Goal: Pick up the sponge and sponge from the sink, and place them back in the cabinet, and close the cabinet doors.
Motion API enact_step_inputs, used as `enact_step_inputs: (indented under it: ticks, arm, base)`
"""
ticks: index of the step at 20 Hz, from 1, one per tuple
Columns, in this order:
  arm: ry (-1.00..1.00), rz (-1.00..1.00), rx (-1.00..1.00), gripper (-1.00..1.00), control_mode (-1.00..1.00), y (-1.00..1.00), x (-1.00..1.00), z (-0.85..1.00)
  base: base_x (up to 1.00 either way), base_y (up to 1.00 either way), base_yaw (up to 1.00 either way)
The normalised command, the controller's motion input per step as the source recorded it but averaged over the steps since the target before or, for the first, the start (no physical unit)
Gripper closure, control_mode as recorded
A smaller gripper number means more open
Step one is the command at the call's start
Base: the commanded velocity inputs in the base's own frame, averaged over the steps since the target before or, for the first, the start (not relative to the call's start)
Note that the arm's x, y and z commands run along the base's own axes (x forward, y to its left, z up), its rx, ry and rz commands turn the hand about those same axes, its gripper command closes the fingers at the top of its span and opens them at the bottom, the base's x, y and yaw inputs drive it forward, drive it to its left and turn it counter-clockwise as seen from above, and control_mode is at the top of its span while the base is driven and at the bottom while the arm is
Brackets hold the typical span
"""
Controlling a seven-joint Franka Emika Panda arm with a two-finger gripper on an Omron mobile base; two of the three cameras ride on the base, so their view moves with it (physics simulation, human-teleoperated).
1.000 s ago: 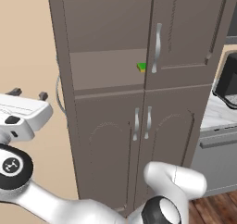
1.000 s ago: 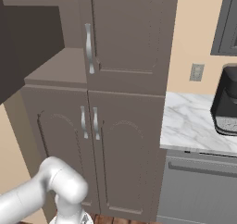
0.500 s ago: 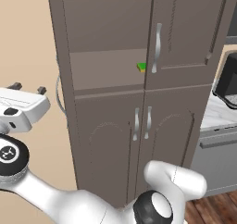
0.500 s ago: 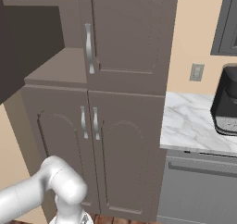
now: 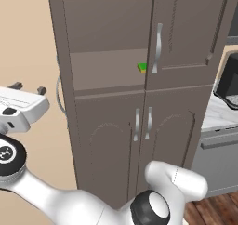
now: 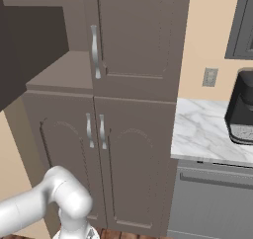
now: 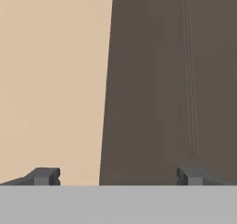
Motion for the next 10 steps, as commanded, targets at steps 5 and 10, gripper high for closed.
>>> enact_step_inputs:
  ticks: [5, 10]
  arm:
    - [0.0, -0.1, 0.0, -1.0, -1.0, -0.07, 0.0, 0.0]
    - [0.0, -0.11, 0.0, -1.0, -1.0, -0.11, 0.0, 0.0]
  base:
    - [0.0, 0.0, 0.0]
    - [0.0, 0.0, 0.0]
